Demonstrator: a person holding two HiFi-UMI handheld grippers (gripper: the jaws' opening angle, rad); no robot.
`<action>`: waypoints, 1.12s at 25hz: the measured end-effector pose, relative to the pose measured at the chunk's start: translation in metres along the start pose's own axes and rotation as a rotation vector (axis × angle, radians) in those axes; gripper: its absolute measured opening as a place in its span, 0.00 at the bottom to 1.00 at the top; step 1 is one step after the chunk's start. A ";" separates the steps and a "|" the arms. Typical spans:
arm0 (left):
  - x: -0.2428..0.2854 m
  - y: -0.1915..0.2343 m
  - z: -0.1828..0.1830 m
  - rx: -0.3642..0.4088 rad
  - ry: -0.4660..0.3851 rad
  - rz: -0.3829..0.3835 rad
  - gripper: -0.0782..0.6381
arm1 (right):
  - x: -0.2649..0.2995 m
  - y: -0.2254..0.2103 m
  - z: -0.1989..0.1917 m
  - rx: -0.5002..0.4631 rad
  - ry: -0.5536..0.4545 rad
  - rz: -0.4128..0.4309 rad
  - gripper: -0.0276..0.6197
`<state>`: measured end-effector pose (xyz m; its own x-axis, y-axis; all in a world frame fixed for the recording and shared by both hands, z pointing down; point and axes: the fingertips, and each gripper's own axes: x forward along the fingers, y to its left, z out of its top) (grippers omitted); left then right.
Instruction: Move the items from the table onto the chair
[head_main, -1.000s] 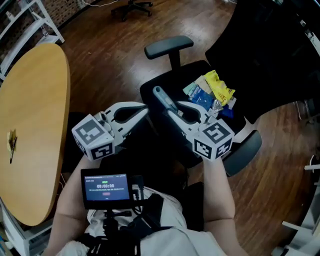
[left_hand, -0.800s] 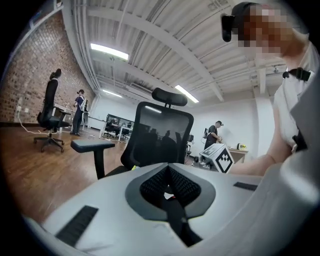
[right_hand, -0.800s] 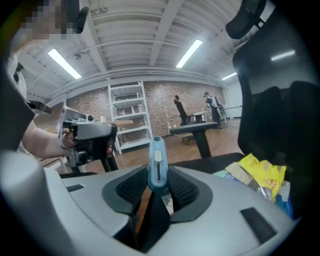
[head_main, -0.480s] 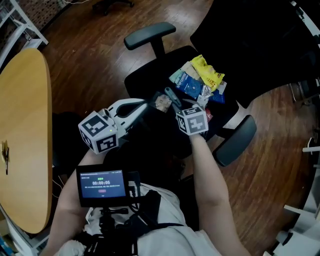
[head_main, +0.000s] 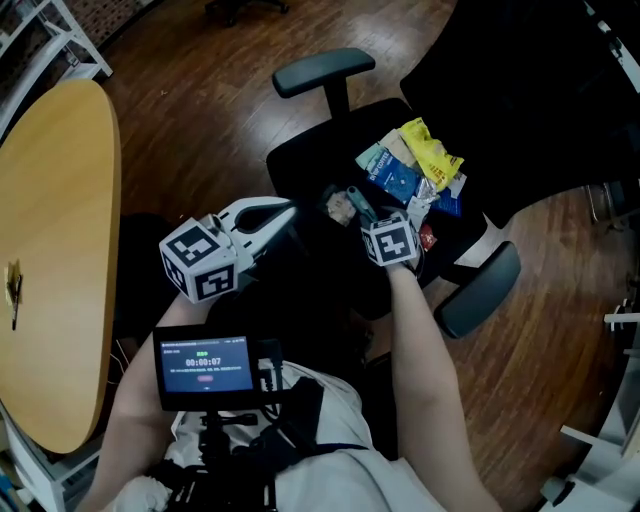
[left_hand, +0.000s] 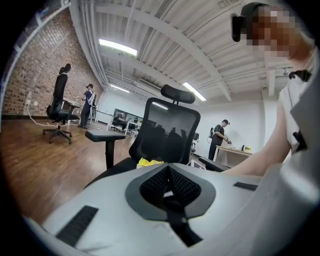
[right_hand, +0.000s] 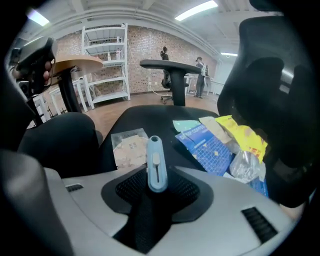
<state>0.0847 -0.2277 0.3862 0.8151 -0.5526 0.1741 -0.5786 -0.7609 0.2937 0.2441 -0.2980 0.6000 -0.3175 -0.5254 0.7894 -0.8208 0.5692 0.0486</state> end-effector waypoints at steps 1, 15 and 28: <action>-0.001 0.000 0.000 -0.001 0.001 0.002 0.12 | -0.004 -0.004 0.003 -0.001 -0.012 -0.016 0.28; -0.046 0.000 0.066 -0.029 -0.103 0.025 0.12 | -0.124 0.097 0.158 0.085 -0.607 0.350 0.05; -0.179 -0.005 0.142 0.021 -0.210 0.321 0.12 | -0.260 0.260 0.301 -0.268 -0.927 0.689 0.04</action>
<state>-0.0619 -0.1731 0.2199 0.5700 -0.8197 0.0575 -0.8055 -0.5435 0.2362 -0.0293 -0.2037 0.2231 -0.9671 -0.2511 -0.0402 -0.2513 0.9679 0.0004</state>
